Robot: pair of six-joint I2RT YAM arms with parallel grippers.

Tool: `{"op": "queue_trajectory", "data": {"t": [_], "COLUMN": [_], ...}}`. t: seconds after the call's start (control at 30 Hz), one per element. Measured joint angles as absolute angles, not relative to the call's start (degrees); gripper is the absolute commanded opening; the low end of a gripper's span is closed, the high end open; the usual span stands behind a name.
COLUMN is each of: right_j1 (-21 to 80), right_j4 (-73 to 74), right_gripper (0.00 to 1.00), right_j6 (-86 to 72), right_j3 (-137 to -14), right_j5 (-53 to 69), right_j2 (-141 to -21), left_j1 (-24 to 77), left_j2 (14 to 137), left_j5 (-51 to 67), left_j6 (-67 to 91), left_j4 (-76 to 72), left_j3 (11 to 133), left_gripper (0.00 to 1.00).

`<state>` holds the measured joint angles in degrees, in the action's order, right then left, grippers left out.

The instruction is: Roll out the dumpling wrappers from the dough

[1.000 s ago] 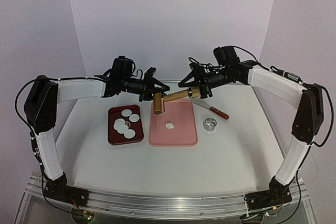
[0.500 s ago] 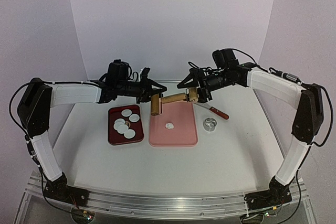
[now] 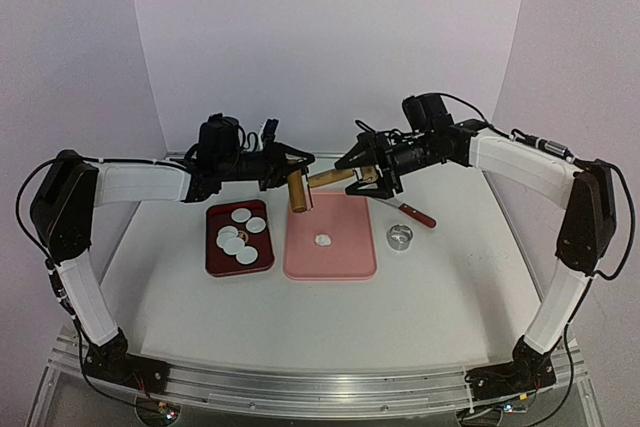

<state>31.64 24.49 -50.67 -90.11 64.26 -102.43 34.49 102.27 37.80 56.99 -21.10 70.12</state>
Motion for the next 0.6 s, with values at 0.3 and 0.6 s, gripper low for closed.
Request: {"op": "queue_trajectory", "data": {"t": [0.3, 0.6], "right_j1": [32.2, 32.5], "right_j4": [25.1, 25.4], "right_gripper": [0.69, 0.72], "right_j6": [-42.2, -36.7], "right_j3": [-88.7, -88.7], "right_j5": [60.8, 59.8], "right_j2": [-101.1, -99.6], "left_j1": [34.2, 34.1], "left_j2": [105.6, 106.7], "left_j5": [47.3, 52.7], "left_j6": [58.8, 61.2], "left_j4": [-18.4, -16.4], "left_j3": [73.1, 74.9], "left_gripper": [0.00, 0.00]}}
